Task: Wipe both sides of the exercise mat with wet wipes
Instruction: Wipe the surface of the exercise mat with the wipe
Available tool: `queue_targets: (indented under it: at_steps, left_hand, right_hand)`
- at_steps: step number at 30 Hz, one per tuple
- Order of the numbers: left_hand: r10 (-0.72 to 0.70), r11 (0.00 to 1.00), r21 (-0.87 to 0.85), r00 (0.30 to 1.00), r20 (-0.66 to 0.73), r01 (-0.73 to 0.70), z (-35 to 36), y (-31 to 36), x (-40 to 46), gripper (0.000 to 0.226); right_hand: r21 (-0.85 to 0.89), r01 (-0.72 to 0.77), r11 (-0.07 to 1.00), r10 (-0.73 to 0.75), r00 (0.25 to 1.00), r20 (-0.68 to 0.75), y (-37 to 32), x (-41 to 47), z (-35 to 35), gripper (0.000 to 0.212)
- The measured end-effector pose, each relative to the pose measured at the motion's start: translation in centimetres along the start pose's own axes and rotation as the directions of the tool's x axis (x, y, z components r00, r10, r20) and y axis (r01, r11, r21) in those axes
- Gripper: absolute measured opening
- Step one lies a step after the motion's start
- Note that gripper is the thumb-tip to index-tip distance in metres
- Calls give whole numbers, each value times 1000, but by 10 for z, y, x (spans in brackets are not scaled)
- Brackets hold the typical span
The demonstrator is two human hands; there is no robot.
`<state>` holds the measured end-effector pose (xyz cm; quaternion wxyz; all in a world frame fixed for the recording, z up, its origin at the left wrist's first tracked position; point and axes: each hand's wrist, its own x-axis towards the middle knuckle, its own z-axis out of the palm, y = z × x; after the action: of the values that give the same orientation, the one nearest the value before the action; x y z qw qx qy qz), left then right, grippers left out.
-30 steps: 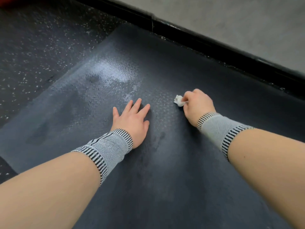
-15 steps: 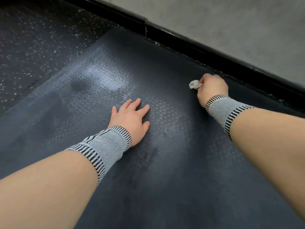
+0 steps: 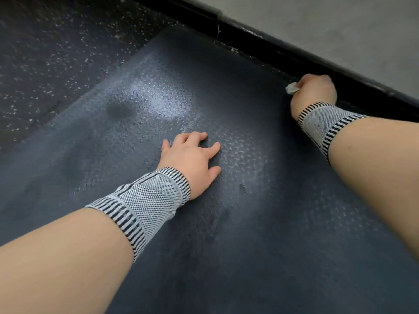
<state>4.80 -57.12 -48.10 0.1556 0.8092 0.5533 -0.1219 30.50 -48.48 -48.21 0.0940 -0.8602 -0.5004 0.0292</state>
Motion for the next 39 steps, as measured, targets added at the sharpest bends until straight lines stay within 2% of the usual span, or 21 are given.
queue_targets:
  at_steps: [2,6,7,11,12,14,16,18,20,22,23,25,26,29,30,31,32,34,35,37,39]
  left_hand:
    - [2,1000,-6,1000,-6,-2,1,-1,0,59]
    - [-6,999,-37,1000,-14,6,4,0,-2,59]
    - [-8,999,-44,1000,-16,8,4,0,-2,59]
    - [-1,999,-45,1000,-17,0,5,0,-2,59]
    - [1,999,-43,1000,-19,-2,6,-1,-1,59]
    - [-1,999,-45,1000,-27,0,6,-2,-1,59]
    - [-9,998,-59,1000,-30,7,7,-1,-1,59]
    - [-14,998,-65,999,-29,12,7,-1,-2,59]
    - [-11,998,-58,1000,-24,10,6,0,-2,59]
    - [-7,999,-42,1000,-16,6,5,1,-1,59]
    - [-6,999,-33,1000,-15,5,5,0,-1,60]
    - [-6,1000,-22,1000,-15,6,5,-2,0,59]
    - [-8,1000,-24,1000,-13,8,5,-2,-1,59]
    - [-23,999,-37,1000,-6,23,5,0,-3,59]
    - [-25,999,-37,1000,-6,24,5,1,-3,59]
    - [-24,999,-36,1000,-4,24,4,2,-3,59]
    - [-23,999,-33,1000,1,23,4,3,-3,59]
    - [-21,999,-26,1000,11,21,4,3,-3,59]
    - [-20,1000,-18,1000,17,20,4,3,-3,59]
    - [-16,1000,-6,999,28,16,4,2,-4,59]
    - [-20,1000,-16,999,44,21,4,1,-4,61]
  right_hand:
    - [-1,51,999,-51,998,47,-8,-6,2,28]
    - [38,361,932,-363,928,86,-5,-26,5,27]
    - [41,367,929,-369,928,56,-1,-21,2,28]
    - [37,78,996,-78,997,-3,4,7,-1,30]
    - [24,70,997,-71,997,10,-2,3,3,30]
    - [34,196,980,-198,979,47,-15,-14,11,30]
    - [72,360,930,-365,928,79,-14,-27,11,30]
    - [43,398,916,-400,915,45,-8,-19,3,31]
    - [4,252,968,-252,968,-9,-2,2,-3,32]
    - [-38,100,994,-99,995,21,-6,13,-4,29]
    - [-44,85,995,-82,995,59,-12,10,-3,29]
    - [1,146,989,-145,980,136,-24,-9,1,29]
    - [34,230,973,-232,960,155,-25,-23,4,27]
    - [141,532,835,-548,828,121,-10,-70,3,25]
    - [116,586,802,-597,793,123,-3,-68,1,26]
    - [80,573,815,-579,807,114,1,-59,-2,26]
    - [48,496,867,-498,862,89,5,-45,-2,28]
    - [27,247,969,-248,968,40,14,-21,0,30]
    - [35,161,986,-162,986,36,14,-22,1,28]
    - [53,201,978,-204,977,56,5,-44,8,24]
    - [88,403,911,-410,909,80,-1,-82,12,24]
